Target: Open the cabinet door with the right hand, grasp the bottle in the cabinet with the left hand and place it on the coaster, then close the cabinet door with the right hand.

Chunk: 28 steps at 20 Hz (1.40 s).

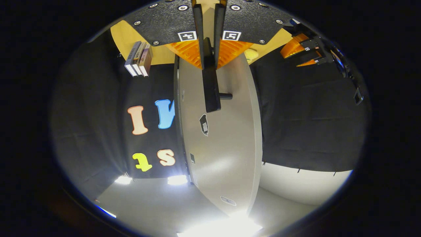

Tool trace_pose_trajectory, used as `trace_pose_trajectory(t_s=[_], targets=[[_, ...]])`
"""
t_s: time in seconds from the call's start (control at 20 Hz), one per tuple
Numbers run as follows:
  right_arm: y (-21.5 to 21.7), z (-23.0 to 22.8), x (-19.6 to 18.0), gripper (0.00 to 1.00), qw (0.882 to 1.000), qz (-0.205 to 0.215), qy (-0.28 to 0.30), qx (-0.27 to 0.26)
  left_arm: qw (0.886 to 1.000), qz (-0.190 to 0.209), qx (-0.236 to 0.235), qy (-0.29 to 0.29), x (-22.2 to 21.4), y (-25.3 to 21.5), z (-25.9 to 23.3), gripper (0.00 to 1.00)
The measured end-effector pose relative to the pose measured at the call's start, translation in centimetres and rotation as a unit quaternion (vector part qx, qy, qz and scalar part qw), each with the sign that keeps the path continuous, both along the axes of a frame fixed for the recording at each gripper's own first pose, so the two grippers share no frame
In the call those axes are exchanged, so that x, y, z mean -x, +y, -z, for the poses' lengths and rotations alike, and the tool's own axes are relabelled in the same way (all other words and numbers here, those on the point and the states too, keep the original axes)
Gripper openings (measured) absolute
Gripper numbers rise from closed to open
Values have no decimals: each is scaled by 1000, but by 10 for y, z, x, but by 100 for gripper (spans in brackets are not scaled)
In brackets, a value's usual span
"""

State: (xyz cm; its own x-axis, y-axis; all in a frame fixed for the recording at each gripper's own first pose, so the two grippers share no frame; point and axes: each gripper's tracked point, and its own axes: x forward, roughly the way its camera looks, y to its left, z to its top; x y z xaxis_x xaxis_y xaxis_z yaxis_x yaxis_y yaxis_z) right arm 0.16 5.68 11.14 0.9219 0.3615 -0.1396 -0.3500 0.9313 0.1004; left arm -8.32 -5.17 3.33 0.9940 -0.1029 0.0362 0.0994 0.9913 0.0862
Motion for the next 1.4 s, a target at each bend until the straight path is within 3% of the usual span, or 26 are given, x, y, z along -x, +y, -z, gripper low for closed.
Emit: trace_pose_trajectory(t_s=[0.4, 0.65, 0.9, 1.0, 1.15, 1.4], targets=[[-34, -6, 5, 14, 999, 45, -19, 14, 1000, -12, -2, 13, 14, -4, 1, 79], [-64, -7, 1, 14, 995, 78, -38, 44, 1000, 1, 17, 15, 16, -20, -2, 79], [-71, -10, 31, 17, 998, 59, -34, 2, 999, 26, 29, 13, -7, -37, -13, 79], [-91, -7, 44, 29, 996, 76, -40, 10, 999, 37, 31, 13, -26, -45, -18, 79], [-116, 5, 65, 94, 993, 110, -45, 29, 998, 59, 37, 10, -62, -55, -27, 77], [-160, 25, 82, 95, 979, 197, -43, 32, 995, 91, 39, 8, -131, -72, -34, 79]])
